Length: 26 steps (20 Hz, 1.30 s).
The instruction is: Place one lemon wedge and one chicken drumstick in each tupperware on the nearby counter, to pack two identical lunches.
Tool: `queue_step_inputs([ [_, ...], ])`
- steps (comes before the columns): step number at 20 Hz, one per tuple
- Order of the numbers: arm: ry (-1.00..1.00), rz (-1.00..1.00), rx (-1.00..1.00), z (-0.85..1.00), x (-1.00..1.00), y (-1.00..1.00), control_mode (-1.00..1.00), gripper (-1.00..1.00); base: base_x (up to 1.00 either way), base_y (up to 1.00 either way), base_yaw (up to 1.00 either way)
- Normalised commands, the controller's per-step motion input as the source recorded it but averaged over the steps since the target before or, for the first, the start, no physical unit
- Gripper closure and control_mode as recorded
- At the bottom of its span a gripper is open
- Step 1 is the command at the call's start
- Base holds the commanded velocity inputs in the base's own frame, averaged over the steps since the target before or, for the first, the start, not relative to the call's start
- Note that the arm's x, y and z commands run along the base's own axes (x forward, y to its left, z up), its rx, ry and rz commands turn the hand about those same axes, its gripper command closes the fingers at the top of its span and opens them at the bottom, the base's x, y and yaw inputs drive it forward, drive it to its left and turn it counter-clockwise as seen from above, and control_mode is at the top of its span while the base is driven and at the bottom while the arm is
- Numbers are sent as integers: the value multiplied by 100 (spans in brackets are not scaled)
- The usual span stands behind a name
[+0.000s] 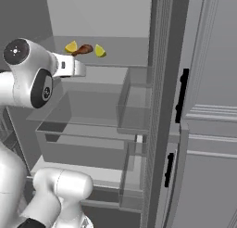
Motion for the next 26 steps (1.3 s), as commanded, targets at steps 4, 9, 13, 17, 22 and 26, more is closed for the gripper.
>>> queue_step_inputs([
  [4, 1, 0, 0, 38, 49, -23, -100, -100, 0, 0, 0],
  [9, 8, 0, 3, 3, 63, -32, -100, -100, 0, 0, 0],
  [13, 6, 0, 0, 0, 80, -12, -100, -100, 0, 0, 0],
  [17, 6, 0, 0, -13, 92, 0, -100, -100, 0, 0, 0],
  [22, 5, 0, 0, -5, 80, -6, -100, -100, 0, 0, 0],
  [26, 9, 1, 0, 0, 76, -10, -100, -100, 0, 0, 0],
])
